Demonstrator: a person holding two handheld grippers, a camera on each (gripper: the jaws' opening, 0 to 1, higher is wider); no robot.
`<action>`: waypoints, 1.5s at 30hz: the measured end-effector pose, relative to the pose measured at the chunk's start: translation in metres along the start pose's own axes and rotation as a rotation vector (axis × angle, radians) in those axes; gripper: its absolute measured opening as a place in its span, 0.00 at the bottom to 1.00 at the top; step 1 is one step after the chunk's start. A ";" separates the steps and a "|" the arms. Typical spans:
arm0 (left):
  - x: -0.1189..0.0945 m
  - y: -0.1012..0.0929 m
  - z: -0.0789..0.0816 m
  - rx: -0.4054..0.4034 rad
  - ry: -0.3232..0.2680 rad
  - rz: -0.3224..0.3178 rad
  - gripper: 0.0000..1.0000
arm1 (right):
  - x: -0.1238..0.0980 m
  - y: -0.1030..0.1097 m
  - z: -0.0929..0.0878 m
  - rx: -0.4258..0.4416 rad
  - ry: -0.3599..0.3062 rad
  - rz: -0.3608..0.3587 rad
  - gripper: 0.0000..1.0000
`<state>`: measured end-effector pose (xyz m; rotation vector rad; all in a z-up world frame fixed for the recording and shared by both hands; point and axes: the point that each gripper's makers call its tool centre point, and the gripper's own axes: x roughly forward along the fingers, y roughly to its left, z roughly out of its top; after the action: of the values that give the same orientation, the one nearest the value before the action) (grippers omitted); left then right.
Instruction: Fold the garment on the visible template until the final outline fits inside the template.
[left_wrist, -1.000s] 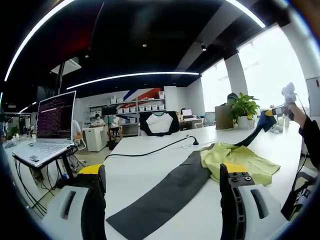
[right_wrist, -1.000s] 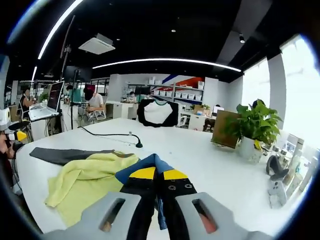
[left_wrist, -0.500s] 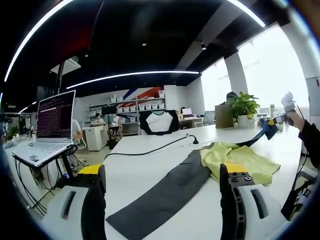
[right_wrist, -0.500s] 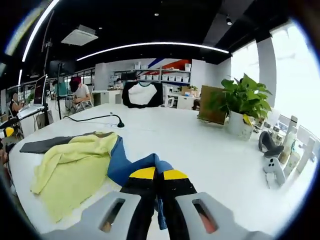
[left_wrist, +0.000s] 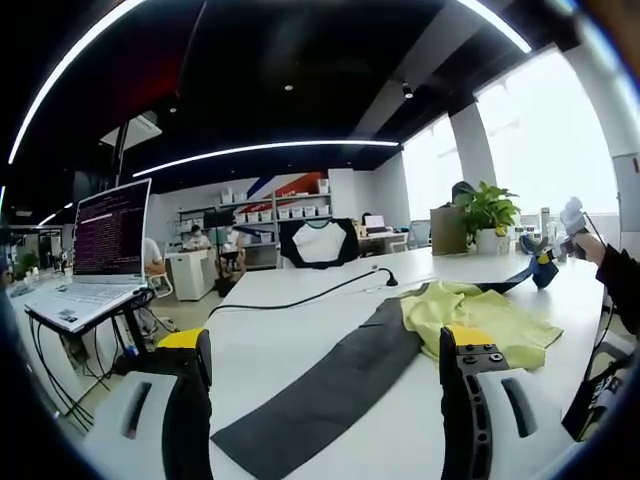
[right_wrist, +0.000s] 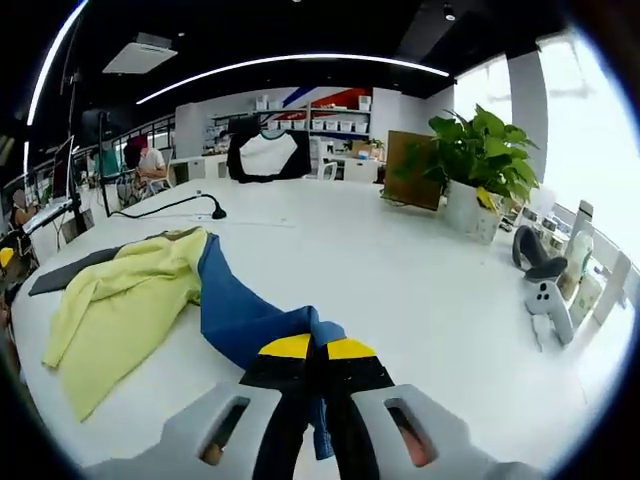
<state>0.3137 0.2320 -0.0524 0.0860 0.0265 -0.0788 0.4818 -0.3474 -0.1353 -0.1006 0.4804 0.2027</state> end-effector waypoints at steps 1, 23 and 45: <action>0.000 0.000 0.000 0.000 0.001 -0.001 1.00 | 0.001 -0.001 -0.002 -0.001 0.008 0.000 0.00; -0.001 -0.001 -0.001 0.004 0.003 0.002 1.00 | 0.014 -0.028 -0.046 -0.007 0.117 -0.036 0.08; -0.003 0.000 0.000 0.004 0.002 0.005 1.00 | -0.015 0.045 -0.014 -0.622 0.009 0.023 0.25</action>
<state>0.3108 0.2320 -0.0528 0.0904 0.0280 -0.0735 0.4527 -0.3079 -0.1423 -0.7042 0.4143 0.3700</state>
